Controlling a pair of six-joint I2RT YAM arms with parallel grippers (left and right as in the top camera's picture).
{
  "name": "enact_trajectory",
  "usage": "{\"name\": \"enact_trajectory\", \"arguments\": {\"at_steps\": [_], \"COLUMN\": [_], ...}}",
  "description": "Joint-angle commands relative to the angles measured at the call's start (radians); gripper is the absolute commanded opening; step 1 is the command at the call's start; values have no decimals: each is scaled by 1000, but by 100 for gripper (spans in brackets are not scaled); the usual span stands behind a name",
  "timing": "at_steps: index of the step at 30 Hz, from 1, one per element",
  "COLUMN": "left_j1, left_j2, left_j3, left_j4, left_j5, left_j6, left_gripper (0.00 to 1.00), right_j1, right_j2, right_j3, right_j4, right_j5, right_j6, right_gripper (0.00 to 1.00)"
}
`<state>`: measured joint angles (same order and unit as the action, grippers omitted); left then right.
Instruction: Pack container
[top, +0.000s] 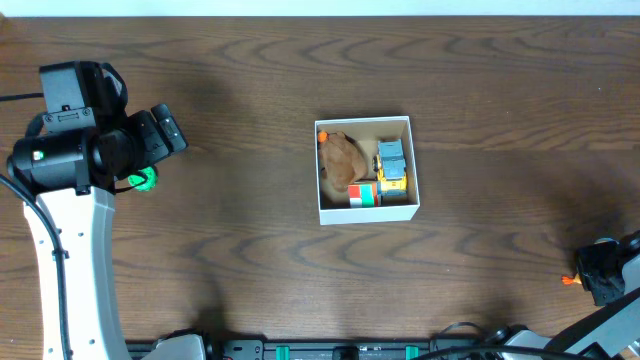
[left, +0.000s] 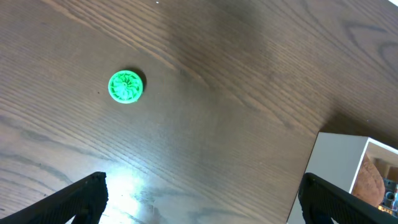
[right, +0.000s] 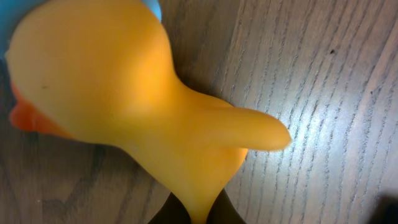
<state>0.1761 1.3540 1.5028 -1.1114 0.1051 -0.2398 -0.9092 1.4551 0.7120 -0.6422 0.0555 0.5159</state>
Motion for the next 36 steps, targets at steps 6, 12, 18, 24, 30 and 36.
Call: {"name": "enact_trajectory", "arguments": {"at_steps": [6,12,18,24,30,36], "left_j1": [5,5,5,5,5,5], "left_j2": [1,1,1,2,2,2], "left_j3": [-8,-8,-8,-8,-8,-8], "left_j4": [-6,-6,-6,-6,-7,-10], "left_j5": [7,7,7,7,7,7], "left_j6": [-9,-9,-10,-10,-10,-9], "left_gripper": [98,98,98,98,98,98], "right_j1": [24,214,534,925,1247,1418], "right_j2": [-9,-43,-77,-77,-71,-11], "right_j3": [51,202,394,571,602,602], "right_j4": [-34,-140,-246,-289,-218,-168], "right_j5": [-137,-191,-152,-126,33,110], "right_j6": [-23,-111,-236,-317,-331,-338], "right_gripper": [1,1,1,1,1,11]}}
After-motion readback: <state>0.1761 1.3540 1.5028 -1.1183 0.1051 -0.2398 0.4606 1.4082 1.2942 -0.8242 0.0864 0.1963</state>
